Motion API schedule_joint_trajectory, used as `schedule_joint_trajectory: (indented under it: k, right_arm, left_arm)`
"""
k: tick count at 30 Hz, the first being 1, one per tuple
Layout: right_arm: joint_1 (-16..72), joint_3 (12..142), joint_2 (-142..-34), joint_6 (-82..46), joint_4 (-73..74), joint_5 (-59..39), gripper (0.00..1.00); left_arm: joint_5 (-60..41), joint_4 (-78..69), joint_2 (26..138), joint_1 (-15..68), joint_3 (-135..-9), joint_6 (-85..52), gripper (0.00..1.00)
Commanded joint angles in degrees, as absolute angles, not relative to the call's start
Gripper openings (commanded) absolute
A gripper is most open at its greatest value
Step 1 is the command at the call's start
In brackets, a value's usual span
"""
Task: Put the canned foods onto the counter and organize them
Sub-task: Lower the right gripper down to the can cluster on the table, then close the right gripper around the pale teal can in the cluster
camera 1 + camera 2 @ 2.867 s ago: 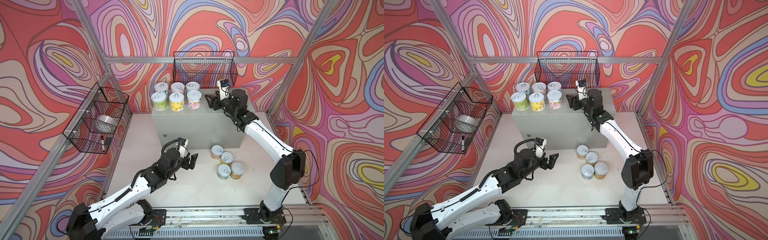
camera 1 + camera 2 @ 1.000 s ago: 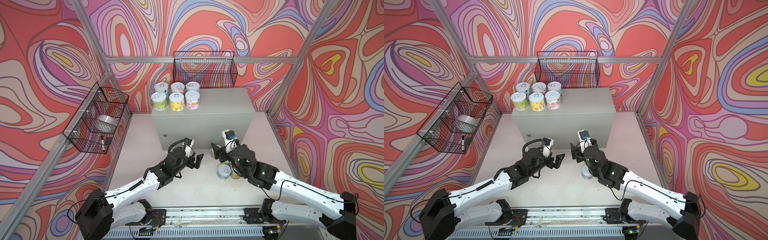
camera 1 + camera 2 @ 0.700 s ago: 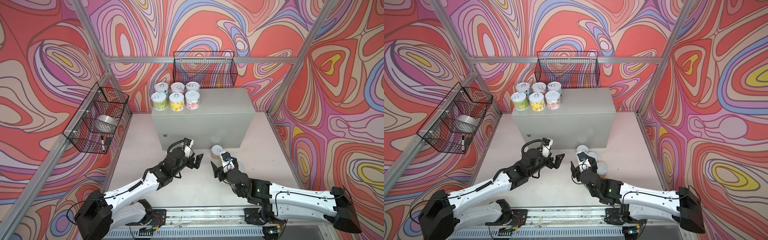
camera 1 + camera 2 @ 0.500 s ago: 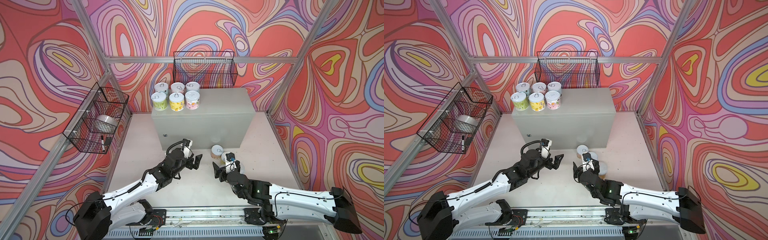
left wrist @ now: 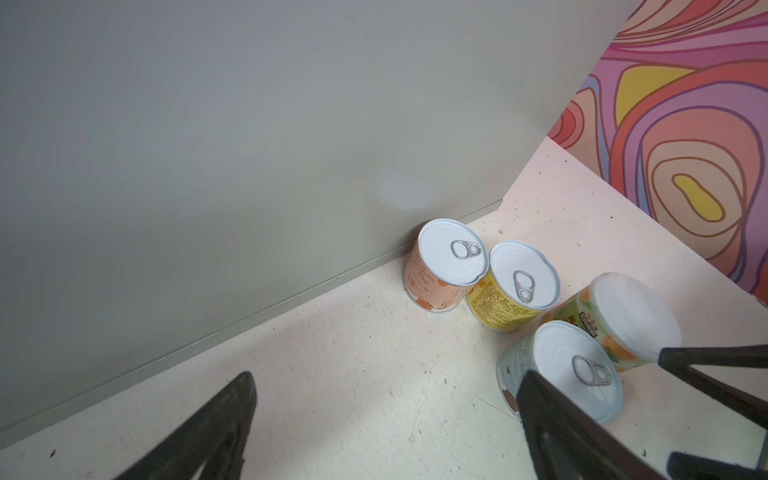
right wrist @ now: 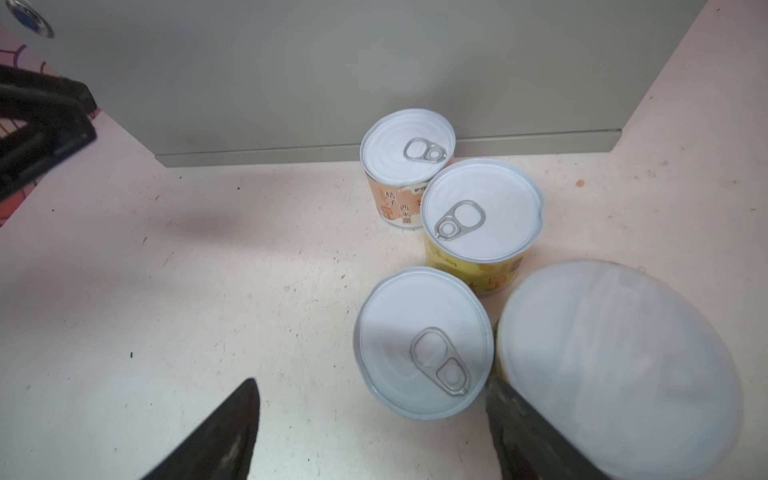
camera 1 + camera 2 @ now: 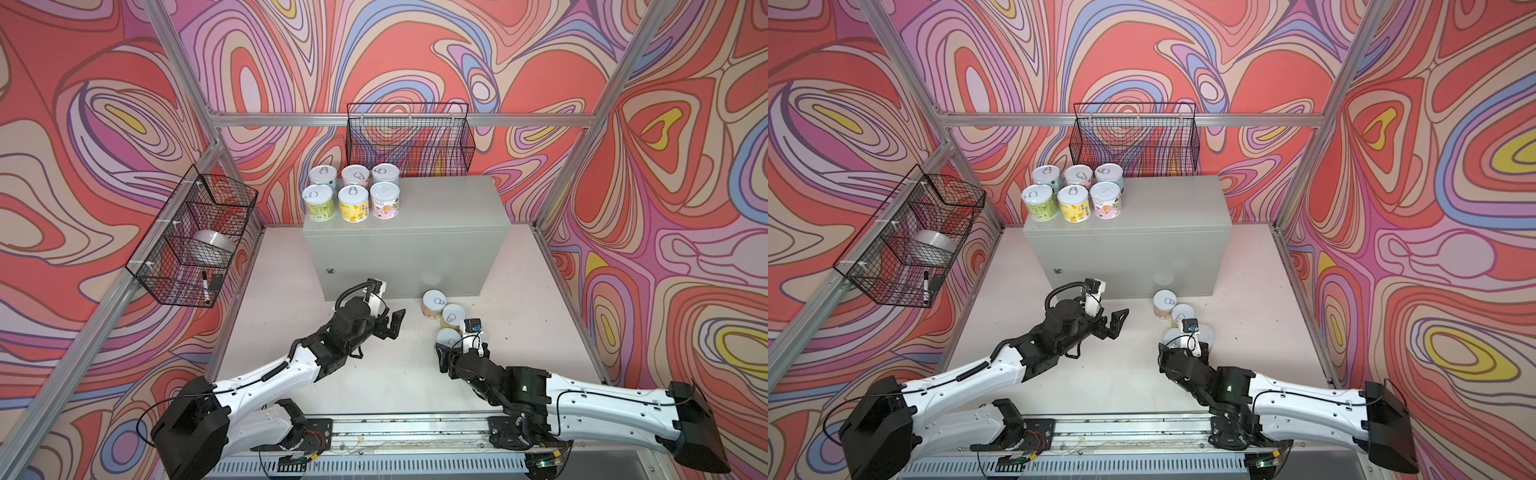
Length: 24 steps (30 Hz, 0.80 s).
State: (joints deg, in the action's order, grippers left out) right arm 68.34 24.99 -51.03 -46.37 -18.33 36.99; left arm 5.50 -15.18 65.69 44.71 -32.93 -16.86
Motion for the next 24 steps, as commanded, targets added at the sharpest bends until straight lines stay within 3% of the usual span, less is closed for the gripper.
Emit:
schedule_joint_trajectory:
  k: [1,9,13,24]
  right_arm:
    - [68.64,24.35,-53.33,-48.48,-18.62,33.57,0.86]
    - [68.64,22.25,-55.02,-56.12,-22.36,34.50,0.88]
    - [68.55,20.28,-56.53,-55.02,-18.45,35.68,0.94]
    - [63.17,19.74,-67.92,-48.03,-3.36,36.33,0.94]
  left_arm:
    - [5.08,-17.77,66.43,44.95,-31.52,-18.26,1.00]
    - [3.95,-18.63,68.21,45.00,-31.46,-18.72,1.00]
    - [3.60,-19.53,69.32,44.99,-31.47,-18.98,1.00]
    - [3.92,-19.34,68.87,44.96,-30.97,-19.43,1.00]
